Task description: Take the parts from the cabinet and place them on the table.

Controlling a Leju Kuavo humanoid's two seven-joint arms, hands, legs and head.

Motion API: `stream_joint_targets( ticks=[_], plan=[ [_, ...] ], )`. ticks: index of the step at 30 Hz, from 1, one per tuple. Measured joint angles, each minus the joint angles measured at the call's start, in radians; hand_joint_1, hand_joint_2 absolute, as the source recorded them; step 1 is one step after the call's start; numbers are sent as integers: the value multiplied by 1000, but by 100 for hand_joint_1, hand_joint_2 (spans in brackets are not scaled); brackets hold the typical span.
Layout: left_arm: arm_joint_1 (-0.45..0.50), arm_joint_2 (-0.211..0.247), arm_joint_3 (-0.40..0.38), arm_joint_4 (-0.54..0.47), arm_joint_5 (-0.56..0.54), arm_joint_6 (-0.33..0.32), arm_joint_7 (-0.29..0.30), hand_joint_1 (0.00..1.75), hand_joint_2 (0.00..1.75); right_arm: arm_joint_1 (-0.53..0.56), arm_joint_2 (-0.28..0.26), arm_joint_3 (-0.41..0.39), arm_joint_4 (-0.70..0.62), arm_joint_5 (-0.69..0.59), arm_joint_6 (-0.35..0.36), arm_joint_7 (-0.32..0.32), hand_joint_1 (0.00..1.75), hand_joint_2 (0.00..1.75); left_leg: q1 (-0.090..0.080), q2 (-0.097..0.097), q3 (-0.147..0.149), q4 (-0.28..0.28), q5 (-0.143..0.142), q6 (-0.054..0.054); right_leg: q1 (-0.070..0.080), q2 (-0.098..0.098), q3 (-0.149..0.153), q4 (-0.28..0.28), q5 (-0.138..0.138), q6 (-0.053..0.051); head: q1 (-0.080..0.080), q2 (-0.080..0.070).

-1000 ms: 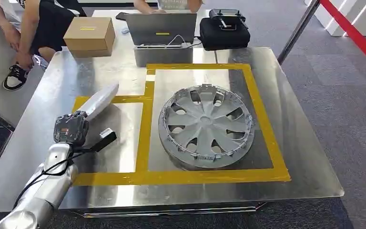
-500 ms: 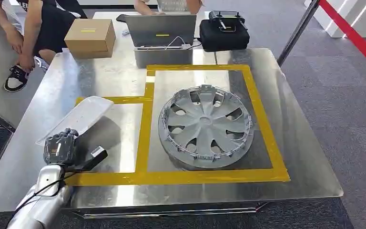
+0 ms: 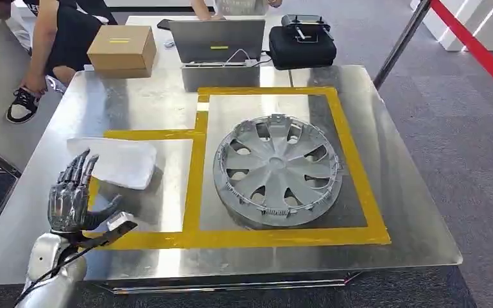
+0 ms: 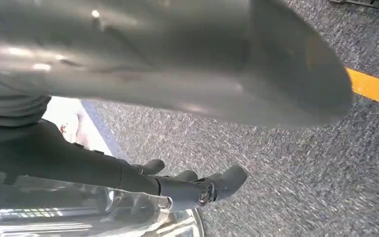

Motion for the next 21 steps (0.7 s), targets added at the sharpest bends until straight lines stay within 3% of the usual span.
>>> stream_joint_targets(
  ticks=[2, 4, 8, 12, 15, 20, 21],
  plan=[
    [2, -19, 37, 5, 185, -34, -67, 0, 0, 1, 0, 4, 0, 0, 0, 0, 0, 0, 0, 0, 0, 0, 0, 0, 0, 0, 0, 0, 0, 0, 0, 0],
    [11, -27, 49, -7, 351, -84, -96, 0, 0, -1, 0, 8, 0, -1, 0, 0, 0, 0, 0, -1, 0, 0, 0, 0, 0, -1, 1, 0, 0, 0, 0, 0],
    [61, -36, 47, -134, 724, -199, -116, 0, 0, -2, -2, 10, 0, -2, 0, 2, 0, 0, 0, 0, 0, 0, -1, -1, 0, -1, 0, 0, 0, 0, 0, 0],
    [101, -39, 48, -299, 960, -280, -121, 0, 0, -2, -2, 11, 0, -5, 2, 7, 0, 0, 0, -1, 0, 0, -1, -1, 0, -1, 0, 0, -1, 0, 0, 0],
    [135, -52, 57, -446, 1064, -352, -123, 0, 0, 2, -2, 11, 0, -17, 2, 8, 0, 0, 0, 0, 0, 0, -1, -1, 0, -1, 0, 0, -1, 0, 0, 0],
    [160, -88, 97, -639, 1136, -452, -124, 0, 0, 22, -5, 9, 0, -34, -3, 0, 0, 0, 0, -1, 0, 0, -1, -1, 0, -1, 0, 0, -1, 0, 0, 0],
    [160, -95, 107, -665, 1146, -470, -124, 0, 0, 25, -4, 8, 0, -35, -5, 0, 0, 0, -6, -1, -2, 7, -9, 4, -4, -1, 1, -8, 1, 3, 0, 0]
  ],
)
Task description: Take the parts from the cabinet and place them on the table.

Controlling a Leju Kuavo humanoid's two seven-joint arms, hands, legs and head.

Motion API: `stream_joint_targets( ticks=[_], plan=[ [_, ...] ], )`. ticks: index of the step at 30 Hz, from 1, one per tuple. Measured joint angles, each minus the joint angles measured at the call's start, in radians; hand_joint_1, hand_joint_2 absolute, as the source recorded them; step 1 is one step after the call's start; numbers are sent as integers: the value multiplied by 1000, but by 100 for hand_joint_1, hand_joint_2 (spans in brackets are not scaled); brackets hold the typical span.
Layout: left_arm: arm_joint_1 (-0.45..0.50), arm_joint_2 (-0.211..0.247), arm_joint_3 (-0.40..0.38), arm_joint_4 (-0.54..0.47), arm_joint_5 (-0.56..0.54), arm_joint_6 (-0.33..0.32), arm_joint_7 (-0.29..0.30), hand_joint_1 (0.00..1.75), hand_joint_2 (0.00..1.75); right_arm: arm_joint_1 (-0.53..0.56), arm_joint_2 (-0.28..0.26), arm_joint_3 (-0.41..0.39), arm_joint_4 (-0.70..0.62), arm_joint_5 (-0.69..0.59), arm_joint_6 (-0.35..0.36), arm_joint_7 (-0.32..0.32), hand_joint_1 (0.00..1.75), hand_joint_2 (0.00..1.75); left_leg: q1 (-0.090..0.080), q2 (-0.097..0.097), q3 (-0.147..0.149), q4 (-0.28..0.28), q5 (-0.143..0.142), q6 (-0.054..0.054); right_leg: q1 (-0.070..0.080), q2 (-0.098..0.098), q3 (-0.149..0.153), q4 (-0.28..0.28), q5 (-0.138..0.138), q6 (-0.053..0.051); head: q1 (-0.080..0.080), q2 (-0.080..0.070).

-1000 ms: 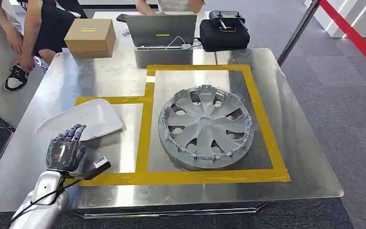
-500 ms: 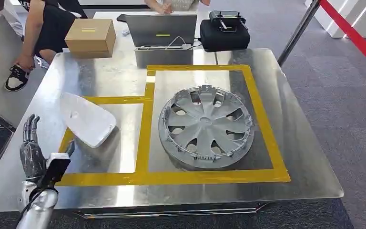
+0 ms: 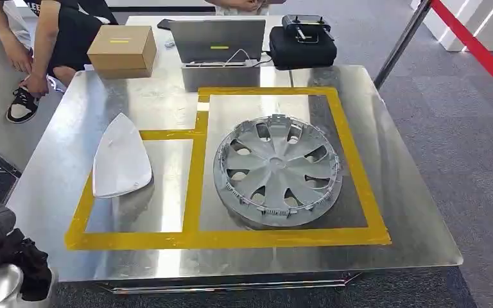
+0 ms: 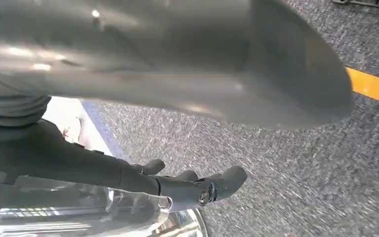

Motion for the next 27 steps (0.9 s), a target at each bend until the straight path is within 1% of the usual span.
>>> stream_joint_targets(
  ticks=[1, 2, 3, 4, 5, 6, 7, 8, 9, 10, 11, 12, 13, 14, 15, 16, 17, 18, 19, 20, 21, 22, 23, 24, 25, 26, 27],
  plan=[
    [1, -7, 10, -24, 6, -19, 0, 0, 0, 2, 0, 0, 0, -1, -1, 0, 0, 0, 0, -1, 1, -2, -4, 7, -1, 0, 1, 0, -1, 4, -1, 0],
    [0, -16, 23, -50, 9, -43, 0, 0, 0, 3, 0, 0, 0, -2, -4, -2, 0, 0, 0, 0, 2, -3, -2, 10, -1, 0, 2, -1, 1, 7, 0, 0],
    [-2, -27, 38, -76, 10, -66, 0, 0, 0, 4, -2, 0, 0, -2, -6, -2, 0, 0, 2, 1, 7, -14, 8, 16, 1, 0, 5, -4, 4, 12, -1, 0],
    [-3, -41, 49, -97, 15, -85, 0, 0, 0, 6, -2, 0, 0, -2, -6, -3, 0, 0, 11, 5, 17, -31, 17, 19, -2, -1, 10, 8, -9, 10, 0, 0],
    [-6, -54, 59, -112, 17, -101, 0, 0, 0, 6, -2, -1, 0, -2, -6, -5, 0, 0, 11, 6, 21, -37, 19, 23, 1, -2, -8, 45, -40, 10, 1, 0],
    [-5, -63, 71, -125, 20, -116, 0, 0, 0, 6, -2, -1, 0, -2, -6, -5, 0, 0, 12, 7, 20, -37, 20, 24, 1, -2, -40, 113, -82, 11, 2, 0],
    [-4, -74, 82, -133, 19, -131, 0, 0, 0, 6, -2, -1, 0, -1, -6, -6, 0, 0, 12, 8, 19, -37, 20, 25, 0, -2, -84, 204, -127, 14, 1, 0],
    [-3, -87, 92, -140, 16, -142, 0, 0, 0, 6, -2, 0, 0, 0, -6, -6, 0, 0, 12, 9, 17, -37, 20, 24, 0, -2, -123, 281, -155, 17, 1, 0],
    [-2, -96, 99, -144, 13, -152, 0, 0, 0, 8, 0, 0, 0, 1, -5, -6, 0, 0, 13, 9, 17, -37, 21, 23, -1, -3, -146, 326, -157, 20, 2, 0],
    [-1, -102, 106, -148, 13, -162, 0, 0, 0, 9, 0, 0, 0, 2, -3, -7, 0, 0, 14, 8, 17, -37, 22, 21, -3, -3, -142, 315, -135, 20, 0, 0],
    [0, -109, 113, -149, 10, -170, 0, 0, 0, 10, 0, 0, 0, 2, -3, -8, 0, 0, 17, 8, 17, -36, 24, 17, -6, -3, -113, 250, -89, 21, 2, 0],
    [2, -113, 117, -150, 8, -174, 0, 0, 0, 10, -2, 0, 0, 1, -3, -8, 0, 0, 21, 8, 16, -34, 25, 12, -10, -4, -67, 154, -38, 24, 1, 0],
    [3, -116, 119, -152, 7, -177, 0, 0, 0, 10, -2, 0, 0, 1, -3, -9, 0, 0, 22, 7, 15, -29, 26, 4, -15, -5, -17, 55, 1, 29, 2, 0],
    [4, -118, 123, -158, 4, -179, 0, 0, 0, 10, 1, 0, 1, 1, -3, -9, 0, 0, 21, 6, 11, -24, 27, -5, -15, -7, -1, 18, -3, 28, 2, 0],
    [5, -120, 124, -161, 2, -180, 0, 0, 0, 13, 0, -1, 1, 0, -3, -10, 0, 0, 19, 3, 10, -22, 28, -14, -7, 3, -10, 41, 27, 12, 1, 0],
    [6, -121, 124, -164, -1, -181, 0, 0, 0, 14, 2, -1, 1, 0, -4, -11, 0, 0, 19, 2, 8, -16, 32, -21, -8, 2, -18, 31, 18, 9, 2, 0],
    [6, -123, 126, -166, -1, -181, 0, 0, 0, 12, 2, 0, 1, 1, -4, -11, 0, 0, 20, 0, 3, -19, 38, -29, -6, 3, -25, 37, 14, -1, -2, 0],
    [8, -124, 128, -169, -1, -181, 1, 0, 0, 12, 4, 0, 1, 0, -4, -11, 0, 0, 22, -1, 1, -21, 43, -35, -7, 2, -30, 38, 18, -9, -1, 0],
    [11, -124, 131, -171, -1, -181, 0, 0, 0, 12, 4, -1, 1, 0, -4, -11, 0, 0, 24, 2, -5, -20, 38, -40, -10, -1, -37, 36, 27, -21, -1, 0],
    [12, -124, 133, -171, -1, -181, 0, 0, 0, 11, 4, -1, 1, 0, -5, -11, 0, 0, 26, 4, -14, 2, 0, -43, -9, -4, -43, 36, 34, -31, -4, 0],
    [12, -125, 135, -172, -1, -181, 0, 0, 0, 12, 3, -1, 1, 0, -5, -12, 0, 0, 25, 5, -34, 63, -60, -46, -8, -5, -54, 36, 42, -36, -3, 0],
    [12, -125, 135, -172, -1, -181, 0, 0, 0, 13, 4, -1, 1, 0, -5, -11, 0, 0, 25, 6, -60, 144, -116, -49, -6, -7, -64, 36, 51, -38, -5, 0],
    [14, -125, 136, -172, -1, -181, 0, 0, 0, 14, 5, -1, 1, 0, -6, -12, 0, 0, 25, 6, -83, 220, -155, -50, -3, -9, -75, 37, 59, -40, -3, 0],
    [17, -126, 136, -172, -3, -180, 0, 0, 0, 16, 6, -1, 1, 0, -6, -12, 0, 0, 25, 6, -98, 286, -180, -49, -1, -11, -88, 38, 67, -40, -5, 0],
    [20, -126, 135, -172, -5, -179, 1, 0, 0, 17, 7, -1, 1, 1, -7, -12, 0, 0, 25, 6, -89, 300, -178, -48, 2, -13, -97, 38, 73, -40, -4, 0],
    [23, -126, 135, -173, -5, -176, 1, 0, 0, 17, 8, -1, 1, 2, -7, -13, 0, 0, 25, 6, -57, 270, -159, -45, 3, -13, -105, 38, 79, -39, -4, 0],
    [27, -125, 135, -174, -5, -173, 1, 0, 0, 17, 9, -1, 1, 2, -8, -15, 0, 0, 23, 6, 2, 193, -127, -39, 5, -13, -112, 38, 85, -38, -5, 0]
  ],
)
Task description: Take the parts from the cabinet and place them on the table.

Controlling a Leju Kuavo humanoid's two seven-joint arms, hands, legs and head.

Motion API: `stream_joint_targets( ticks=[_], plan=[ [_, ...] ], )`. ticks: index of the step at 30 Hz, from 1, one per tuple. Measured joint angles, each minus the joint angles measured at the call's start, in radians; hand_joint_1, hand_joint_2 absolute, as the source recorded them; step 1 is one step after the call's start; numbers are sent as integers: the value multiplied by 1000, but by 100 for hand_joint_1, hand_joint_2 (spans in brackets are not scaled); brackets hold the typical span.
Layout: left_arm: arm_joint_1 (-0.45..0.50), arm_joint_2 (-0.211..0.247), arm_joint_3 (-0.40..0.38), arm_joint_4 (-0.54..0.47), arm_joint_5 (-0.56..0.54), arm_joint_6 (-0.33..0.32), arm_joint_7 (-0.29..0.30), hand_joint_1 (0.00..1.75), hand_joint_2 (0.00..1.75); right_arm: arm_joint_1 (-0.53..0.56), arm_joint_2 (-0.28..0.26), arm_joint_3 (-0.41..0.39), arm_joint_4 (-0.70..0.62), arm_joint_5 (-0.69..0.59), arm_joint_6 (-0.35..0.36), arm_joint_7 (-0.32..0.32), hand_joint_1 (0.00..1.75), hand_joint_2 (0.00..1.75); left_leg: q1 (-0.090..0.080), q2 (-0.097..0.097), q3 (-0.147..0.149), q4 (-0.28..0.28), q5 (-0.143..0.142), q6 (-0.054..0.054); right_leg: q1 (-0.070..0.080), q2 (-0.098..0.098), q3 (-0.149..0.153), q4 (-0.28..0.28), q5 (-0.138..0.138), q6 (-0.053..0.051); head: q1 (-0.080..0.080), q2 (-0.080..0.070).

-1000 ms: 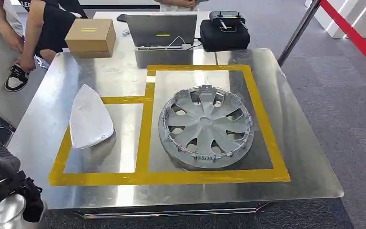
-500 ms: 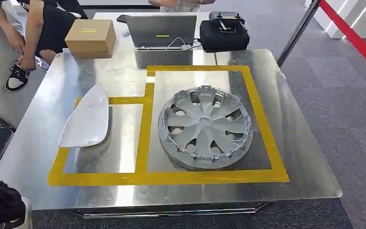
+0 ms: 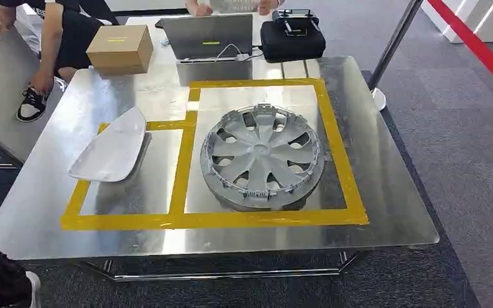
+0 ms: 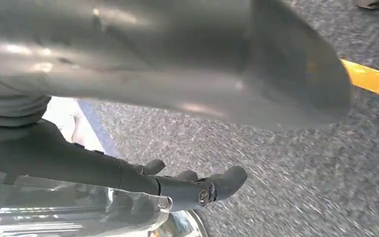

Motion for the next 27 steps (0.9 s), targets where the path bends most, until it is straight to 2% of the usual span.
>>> stream_joint_targets(
  ticks=[1, 2, 3, 5, 7, 8, 9, 10, 11, 12, 13, 14, 15, 16, 17, 18, 20, 21, 22, 23, 24, 26, 27],
  plan=[
    [4, 0, 0, -3, 0, 1, 0, 0, 0, -1, 1, 0, 0, 0, 0, -1, 0, 0, -2, 0, 66, -94, 27, 6, 1, 1, -1, 0, 5, 2, 1, 0],
    [6, 1, 0, -9, 0, 0, 0, 0, 0, -1, 2, 0, 0, 2, -1, -2, 0, 0, -6, 0, 138, -195, 38, 17, 1, 1, -2, 0, 11, 4, 0, 0],
    [6, 1, -1, -16, 0, -5, 0, 0, 0, -1, 6, 0, 0, 5, -1, -3, 0, 0, -12, 0, 167, -240, 22, 21, 6, 1, -8, 1, 16, 11, 2, 0],
    [13, 2, 0, -23, -2, -9, 0, 0, 0, -2, 8, 1, 0, 9, -1, -3, 0, 0, -18, -1, 159, -244, 24, 24, 0, 0, -12, 0, 28, 25, 0, 0],
    [31, 3, 0, -26, -8, -13, 0, 0, 0, 0, 11, 1, 0, 15, -1, -5, 0, 0, -17, 2, 148, -252, 42, 39, -2, 1, -14, -6, 38, 40, -1, 0],
    [37, 2, 0, -31, -9, -15, 0, 0, 0, 0, 13, 1, 0, 15, -1, -7, 0, 0, -12, 9, 143, -255, 52, 47, -4, 2, -22, 11, 13, 41, 2, 0],
    [43, 2, 0, -34, -11, -16, 0, 0, 0, 0, 13, 1, 0, 17, -1, -8, 0, 0, -12, 8, 134, -255, 58, 54, -3, 2, -37, 53, -37, 43, 4, 0],
    [53, 2, 1, -36, -11, -18, 0, 0, 0, -1, 13, 1, 0, 19, -1, -12, 0, 0, -13, 9, 123, -255, 67, 57, -3, 2, -61, 126, -98, 46, 4, 0],
    [63, 2, 1, -37, -13, -22, 0, 0, 0, -3, 14, 2, 0, 21, -1, -19, 0, 0, -14, 11, 111, -253, 77, 59, -3, 2, -85, 208, -148, 49, 4, 0],
    [73, 2, 1, -38, -14, -26, 0, 0, 0, -6, 17, 2, 0, 25, -1, -24, 0, 0, -16, 12, 97, -252, 87, 59, -3, 2, -101, 275, -172, 51, 4, 0],
    [82, 2, 1, -38, -14, -32, 0, 0, 0, -9, 21, 3, 0, 28, -1, -29, 0, 0, -16, 13, 87, -251, 96, 59, -3, 2, -97, 303, -164, 51, 3, 0],
    [88, 2, 2, -38, -14, -38, 0, 0, 0, -12, 24, 5, 0, 31, -1, -30, 0, 0, -17, 14, 75, -249, 104, 57, -3, 2, -74, 287, -136, 49, 4, 0],
    [92, 2, 3, -38, -14, -41, 0, 0, 0, -16, 27, 7, 0, 33, -1, -32, 0, 0, -17, 13, 64, -245, 111, 55, -3, 2, -32, 234, -100, 47, 3, 0],
    [95, 2, 4, -38, -14, -43, 0, 0, 0, -21, 30, 9, 0, 34, -1, -34, 0, 0, -17, 13, 52, -239, 117, 52, -3, 2, 33, 139, -63, 44, 4, 0],
    [96, 3, 5, -39, -14, -48, 0, 0, 0, -27, 32, 10, 0, 34, -1, -34, 0, 0, -17, 13, 46, -231, 121, 47, -3, 2, 101, 39, -55, 41, 4, 0],
    [99, 4, 6, -42, -14, -52, 0, 0, 0, -34, 34, 12, 0, 34, -1, -35, 0, 0, -22, 13, 36, -223, 125, 42, 0, 2, 140, -28, -80, 39, 4, 0],
    [101, 5, 11, -47, -14, -59, 0, 0, 0, -39, 40, 19, 0, 34, 2, -35, 0, 0, -20, 13, 31, -221, 138, 29, 5, 3, 125, -32, -81, 31, 3, 0],
    [105, 6, 13, -50, -14, -61, 0, 0, 0, -38, 43, 21, 0, 34, 3, -34, 0, 0, -18, 13, 31, -223, 145, 24, 8, 3, 123, -30, -77, 23, 2, 0],
    [110, 8, 14, -53, -14, -61, 0, 0, 0, -36, 47, 24, 1, 34, 6, -31, 0, 0, -17, 12, 29, -224, 152, 18, 4, 2, 115, -34, -66, 10, 3, 0],
    [115, 10, 16, -56, -16, -61, 0, 0, 0, -37, 52, 25, 1, 34, 8, -29, 0, 0, -13, 10, 20, -214, 128, 11, 2, -3, 107, -34, -56, 0, 3, 0],
    [118, 12, 18, -58, -19, -62, 0, 0, 0, -37, 53, 26, 1, 34, 9, -27, 0, 0, -13, 9, 7, -177, 70, 5, 2, -4, 95, -34, -45, -7, -2, 0],
    [124, 12, 18, -61, -21, -62, 0, 0, 0, -36, 60, 27, 1, 34, 11, -27, 0, 0, -8, 8, -37, -30, -43, -5, 2, -7, 67, -33, -24, -11, -3, 0],
    [129, 12, 19, -62, -23, -62, 0, 0, 0, -35, 63, 27, 1, 34, 11, -27, 0, 0, -7, 8, -56, 47, -75, -8, 2, -8, 50, -32, -11, -10, -4, 0]
  ],
)
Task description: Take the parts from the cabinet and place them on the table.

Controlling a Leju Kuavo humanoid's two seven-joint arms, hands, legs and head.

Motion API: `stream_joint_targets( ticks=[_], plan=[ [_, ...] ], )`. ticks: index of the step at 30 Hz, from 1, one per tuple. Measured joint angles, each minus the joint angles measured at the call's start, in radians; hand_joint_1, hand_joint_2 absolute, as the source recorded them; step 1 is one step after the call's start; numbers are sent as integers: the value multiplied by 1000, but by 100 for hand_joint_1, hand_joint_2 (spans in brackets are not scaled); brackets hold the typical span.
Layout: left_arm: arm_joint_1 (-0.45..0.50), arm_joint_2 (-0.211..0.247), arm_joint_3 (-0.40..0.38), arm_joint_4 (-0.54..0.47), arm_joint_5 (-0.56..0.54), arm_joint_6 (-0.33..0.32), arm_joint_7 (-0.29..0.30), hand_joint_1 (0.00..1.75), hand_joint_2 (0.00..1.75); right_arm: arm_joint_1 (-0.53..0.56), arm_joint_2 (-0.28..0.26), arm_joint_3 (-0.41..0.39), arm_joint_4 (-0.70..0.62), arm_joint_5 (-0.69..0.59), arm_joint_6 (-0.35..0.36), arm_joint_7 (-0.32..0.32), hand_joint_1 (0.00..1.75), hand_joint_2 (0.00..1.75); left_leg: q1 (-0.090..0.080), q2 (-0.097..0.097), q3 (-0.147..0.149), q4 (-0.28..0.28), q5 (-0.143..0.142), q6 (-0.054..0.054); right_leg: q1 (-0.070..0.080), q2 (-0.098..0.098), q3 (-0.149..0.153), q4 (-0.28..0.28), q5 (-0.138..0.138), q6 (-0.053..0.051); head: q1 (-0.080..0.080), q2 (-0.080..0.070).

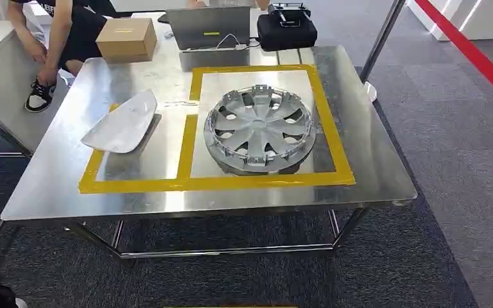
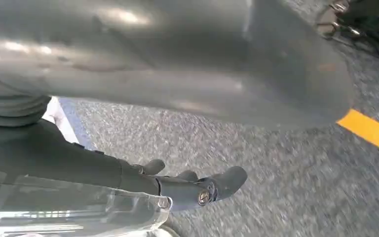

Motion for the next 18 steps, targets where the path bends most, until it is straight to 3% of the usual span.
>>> stream_joint_targets(
  ticks=[1, 2, 3, 4, 5, 6, 7, 9, 11, 13, 14, 15, 16, 17, 18],
  plan=[
    [3, 0, 0, -1, 0, 0, 0, 0, 0, 1, 2, 0, 0, 0, 0, 0, 0, 0, 1, 0, -2, 39, 3, -1, 0, 0, -14, 2, 12, 2, 0, 0],
    [3, 0, 0, -1, -1, 0, 0, 0, 0, 2, 3, 0, 0, 0, 0, 0, 0, 0, 2, 0, 19, 34, 30, 0, 0, 0, -26, 2, 22, 4, 0, 0],
    [3, 0, 0, -2, -2, 0, 0, 0, 0, 2, 5, 0, 0, 0, 1, 0, 0, 0, 3, 0, 57, -11, 68, 1, 0, -1, -39, 4, 32, 7, 0, 0],
    [3, 0, 0, -3, -3, 0, 0, 0, 0, 2, 6, 0, 0, 0, 1, 0, 0, 0, 5, 0, 118, -94, 103, 2, -1, -1, -50, 5, 41, 11, 0, 0],
    [3, 0, 0, -5, -3, 0, 0, 0, 0, 1, 8, 0, 0, 0, 1, 0, 0, 0, 5, 0, 192, -197, 114, 3, -1, 0, -58, 6, 50, 15, 0, 0],
    [2, 0, 0, -8, -3, 0, 0, 0, 0, 1, 7, 1, 0, 0, 1, 1, 0, 0, 5, -3, 257, -289, 94, 5, 3, 1, -63, 9, 57, 22, -1, 0],
    [2, 0, 0, -11, -3, -1, 0, 0, 0, 1, 8, 1, 0, 0, 1, 1, 0, 0, 0, -7, 273, -327, 82, 13, 4, 2, -67, 10, 64, 29, 2, 0],
    [4, 0, 0, -11, -8, -1, 0, 0, 0, 2, 9, 1, 0, 0, 1, 1, 0, 0, -6, -7, 253, -317, 89, 25, 0, 1, -68, 3, 82, 42, 0, 0],
    [5, 0, -3, -12, -18, 10, 0, 0, 0, 7, 13, 2, 1, 0, 1, 1, 0, 0, 1, 1, 235, -322, 113, 54, -5, 2, -79, 7, 85, 54, 1, 0],
    [15, 0, -16, -13, -28, 25, 0, 0, 0, 11, 17, 6, 2, 1, 1, 2, 0, 0, -3, 3, 206, -322, 136, 68, -4, 5, -111, 91, -33, 58, 8, 0],
    [23, 0, -26, -13, -31, 34, 0, 0, 0, 11, 18, 8, 2, 1, 1, 2, 0, 0, -5, 4, 190, -321, 149, 71, -3, 6, -131, 172, -97, 61, 9, 0],
    [32, 1, -35, -12, -35, 41, 0, 0, 0, 11, 19, 10, 2, 0, 1, 2, 0, 0, -8, 5, 172, -320, 162, 72, -3, 6, -148, 258, -143, 62, 8, 0],
    [39, 3, -47, -10, -38, 50, 0, 0, 0, 10, 20, 12, 2, 0, 1, 0, 0, 0, -11, 6, 155, -319, 175, 73, -3, 6, -152, 317, -149, 62, 8, 0],
    [43, 7, -60, -5, -40, 59, 0, 0, 0, 10, 21, 16, 2, -1, 1, -3, 0, 0, -13, 7, 145, -317, 187, 73, -2, 6, -140, 333, -125, 59, 8, 0],
    [47, 11, -73, 1, -43, 69, 0, 0, 0, 10, 21, 20, 2, -1, 1, -9, 0, 0, -15, 7, 128, -313, 198, 73, -1, 6, -109, 312, -84, 54, 8, 0]
  ],
)
